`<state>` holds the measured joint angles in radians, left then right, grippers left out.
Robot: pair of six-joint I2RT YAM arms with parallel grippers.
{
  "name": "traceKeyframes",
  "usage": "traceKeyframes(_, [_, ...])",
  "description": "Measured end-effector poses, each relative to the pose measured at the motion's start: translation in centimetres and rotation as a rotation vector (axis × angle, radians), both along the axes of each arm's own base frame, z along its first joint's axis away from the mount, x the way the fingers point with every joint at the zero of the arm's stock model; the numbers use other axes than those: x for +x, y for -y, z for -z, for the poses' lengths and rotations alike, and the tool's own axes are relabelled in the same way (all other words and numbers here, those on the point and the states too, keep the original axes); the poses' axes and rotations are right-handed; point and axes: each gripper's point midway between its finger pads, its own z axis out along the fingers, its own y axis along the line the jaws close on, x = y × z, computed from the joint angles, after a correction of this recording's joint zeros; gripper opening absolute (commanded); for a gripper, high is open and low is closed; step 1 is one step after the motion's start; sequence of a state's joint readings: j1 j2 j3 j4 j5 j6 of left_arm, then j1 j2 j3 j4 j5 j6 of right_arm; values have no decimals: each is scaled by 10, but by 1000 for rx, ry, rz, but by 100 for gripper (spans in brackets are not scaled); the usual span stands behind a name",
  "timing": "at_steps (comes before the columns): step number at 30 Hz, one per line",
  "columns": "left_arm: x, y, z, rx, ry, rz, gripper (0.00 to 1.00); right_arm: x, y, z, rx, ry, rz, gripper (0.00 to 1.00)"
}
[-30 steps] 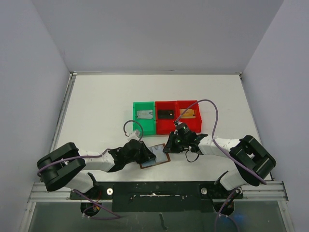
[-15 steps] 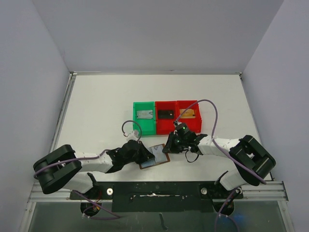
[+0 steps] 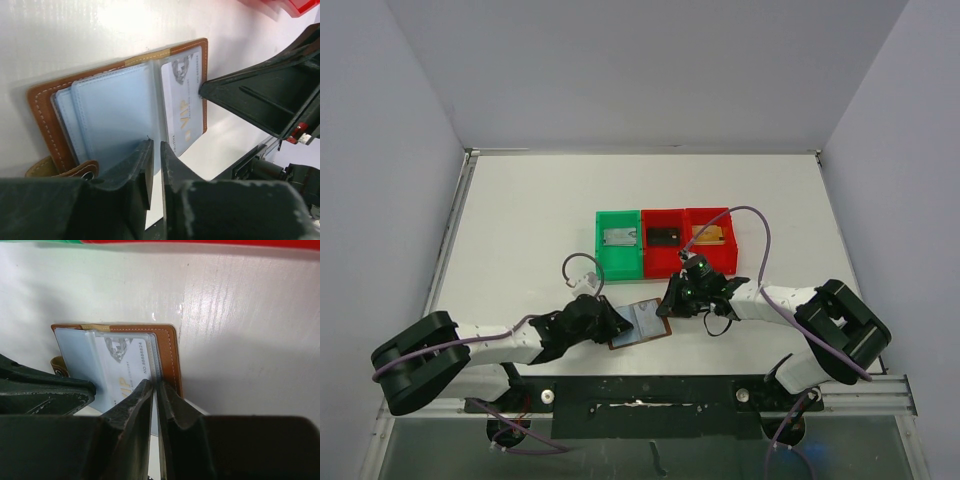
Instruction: Take the credit cards out of the card holder
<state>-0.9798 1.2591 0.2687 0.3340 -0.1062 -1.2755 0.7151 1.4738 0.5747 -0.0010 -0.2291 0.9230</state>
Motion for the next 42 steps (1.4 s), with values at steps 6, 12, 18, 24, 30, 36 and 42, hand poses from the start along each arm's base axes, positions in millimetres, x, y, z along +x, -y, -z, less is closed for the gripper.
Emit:
traceKeyframes(6, [4,7,-9,-43,23,0,30,0,-1,0,1,-4,-3,11])
traceKeyframes(12, [11,17,-11,-47,25,-1,31,0,-1,0,3,-5,-5,11])
traceKeyframes(18, [15,24,1,-5,-12,-6,30,-1,-3,-1,1,1,-10,11])
traceKeyframes(24, [17,25,5,20,-32,-14,19,2,-3,-1,-3,10,1,10])
traceKeyframes(30, [16,21,6,24,-32,-30,26,1,-5,-1,-2,9,4,10])
traceKeyframes(36, [16,13,-1,15,-21,-59,34,-5,-8,0,-2,-4,-5,7])
traceKeyframes(42, [11,1,-1,-4,-25,-95,38,-8,-9,0,3,-14,-14,4])
